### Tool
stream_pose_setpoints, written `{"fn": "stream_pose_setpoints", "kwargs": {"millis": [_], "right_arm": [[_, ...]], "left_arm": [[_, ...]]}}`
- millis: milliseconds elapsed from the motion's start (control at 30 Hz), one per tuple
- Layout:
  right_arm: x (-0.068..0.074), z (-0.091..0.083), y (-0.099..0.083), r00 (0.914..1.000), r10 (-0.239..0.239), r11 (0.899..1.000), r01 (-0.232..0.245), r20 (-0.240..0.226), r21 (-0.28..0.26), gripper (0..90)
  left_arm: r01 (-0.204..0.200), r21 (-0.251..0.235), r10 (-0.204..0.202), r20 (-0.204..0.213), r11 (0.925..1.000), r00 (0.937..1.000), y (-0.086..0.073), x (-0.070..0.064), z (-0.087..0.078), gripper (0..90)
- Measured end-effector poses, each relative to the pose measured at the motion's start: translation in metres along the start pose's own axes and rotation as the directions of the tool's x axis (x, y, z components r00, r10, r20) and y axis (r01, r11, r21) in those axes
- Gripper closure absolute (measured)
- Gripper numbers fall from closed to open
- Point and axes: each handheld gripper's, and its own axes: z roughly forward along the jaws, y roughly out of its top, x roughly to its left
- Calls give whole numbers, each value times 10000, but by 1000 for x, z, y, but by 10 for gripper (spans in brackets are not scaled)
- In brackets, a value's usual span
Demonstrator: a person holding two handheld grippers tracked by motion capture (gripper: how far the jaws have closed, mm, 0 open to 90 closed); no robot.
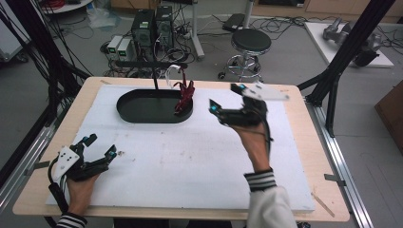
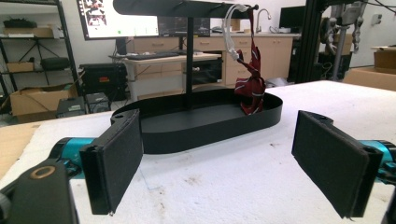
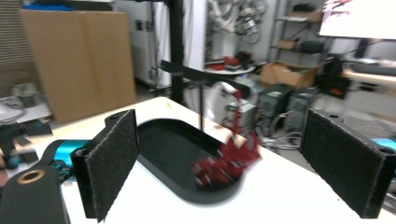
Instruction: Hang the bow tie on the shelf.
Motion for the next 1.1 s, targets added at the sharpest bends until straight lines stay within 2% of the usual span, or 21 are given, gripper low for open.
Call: {"fn": "stream_pose_setpoints", "kwargs": {"millis": [100, 167, 300, 367, 400, 500, 567, 600, 633, 700, 733, 800, 867, 900, 967, 1100], "right_arm": [[-5, -44, -23, 9987, 34, 9989, -10, 517, -470, 110], [-8, -66, -39, 9963, 31, 9972, 34, 861, -753, 110], [-11, -96, -72, 9915, 37, 9952, 91, 1303, -972, 110], [-11, -107, -94, 9887, 17, 9930, 161, 1496, -1172, 109], [-11, -109, -102, 9877, -19, 9929, 204, 1561, -1175, 109], [-11, -112, -136, 9829, 258, 9912, -15, 1821, -1322, 109], [-11, -110, -158, 9760, 346, 9918, -70, 2151, -1277, 109], [-11, -110, -167, 9715, 549, 9905, -238, 2307, -1352, 109], [-12, -109, -174, 9723, 750, 9873, -413, 2212, -1533, 109], [-13, -106, -184, 9700, 853, 9873, -517, 2276, -1500, 109], [-14, -105, -188, 9710, 961, 9874, -652, 2191, -1440, 109], [-15, -103, -191, 9693, 761, 9922, -502, 2338, -1145, 109], [-14, -102, -193, 9696, 757, 9932, -526, 2329, -1038, 109], [-14, -102, -193, 9677, 642, 9938, -397, 2439, -1039, 109], [-15, -102, -193, 9667, 749, 9936, -514, 2446, -1011, 109], [-15, -103, -194, 9649, 718, 9928, -449, 2524, -1111, 109]], "left_arm": [[-29, 48, 29, -15, 10000, 10000, 0, -1, 1, 169], [-66, 49, 66, -29, 10000, 10000, 0, -1, 1, 169], [-54, 78, 54, -50, 10000, 10000, 0, -1, 1, 169], [-54, 76, 54, -63, 10000, 10000, 0, -1, 1, 169], [-71, 48, 72, -67, 10000, 10000, 0, -1, 1, 169], [-88, 25, 88, -97, 10000, 9999, 0, -1, 0, 169], [-109, -2, 109, -122, 9999, 9999, 0, -1, 0, 168], [-117, -36, 116, -139, 9999, 9998, 0, -2, 0, 168], [-131, -34, 130, -139, 9999, 9998, 0, -2, 0, 168], [-139, -34, 139, -153, 9999, 9998, 0, -2, 0, 168], [-140, -26, 140, -150, 9999, 9998, 0, -2, 0, 168], [-98, -15, 98, -152, 10000, 9998, 0, -2, 0, 168], [-72, -32, 71, -148, 10000, 9999, 0, -1, 0, 168], [-78, -30, 78, -148, 10000, 9999, 0, -2, 0, 168], [-109, -22, 109, -143, 9999, 9998, 0, -2, 0, 168], [-63, -34, 63, -134, 10000, 9999, 0, -1, 0, 168]]}}
